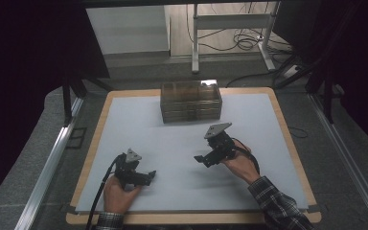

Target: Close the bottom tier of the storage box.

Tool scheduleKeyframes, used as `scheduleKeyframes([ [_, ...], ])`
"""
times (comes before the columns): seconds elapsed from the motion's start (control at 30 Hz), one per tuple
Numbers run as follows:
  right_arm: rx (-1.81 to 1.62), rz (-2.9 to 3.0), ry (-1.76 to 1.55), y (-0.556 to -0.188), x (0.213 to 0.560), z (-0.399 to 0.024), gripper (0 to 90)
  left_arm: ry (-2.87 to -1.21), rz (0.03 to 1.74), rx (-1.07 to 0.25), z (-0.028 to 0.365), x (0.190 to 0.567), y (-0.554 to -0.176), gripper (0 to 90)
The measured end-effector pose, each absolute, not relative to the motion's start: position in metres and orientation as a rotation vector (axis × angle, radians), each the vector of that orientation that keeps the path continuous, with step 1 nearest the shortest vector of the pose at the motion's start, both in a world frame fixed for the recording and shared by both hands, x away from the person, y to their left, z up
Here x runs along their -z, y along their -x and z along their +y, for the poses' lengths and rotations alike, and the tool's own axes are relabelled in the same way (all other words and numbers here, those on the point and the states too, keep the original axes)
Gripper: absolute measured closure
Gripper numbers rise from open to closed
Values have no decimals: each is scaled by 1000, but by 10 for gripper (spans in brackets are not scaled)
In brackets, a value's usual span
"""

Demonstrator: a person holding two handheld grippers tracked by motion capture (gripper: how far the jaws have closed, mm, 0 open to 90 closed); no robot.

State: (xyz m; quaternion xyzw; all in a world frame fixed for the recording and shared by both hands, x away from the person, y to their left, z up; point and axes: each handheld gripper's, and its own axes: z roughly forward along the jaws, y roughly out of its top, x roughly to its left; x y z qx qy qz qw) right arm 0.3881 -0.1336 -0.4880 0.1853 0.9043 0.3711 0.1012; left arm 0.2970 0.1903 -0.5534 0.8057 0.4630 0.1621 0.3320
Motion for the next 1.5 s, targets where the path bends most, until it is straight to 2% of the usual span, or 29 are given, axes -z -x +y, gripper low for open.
scheduleKeyframes([
  [1.5,-1099,2623,-625,-366,486,-184,38,-2106,1210,-423,190,553,-297,0],
])
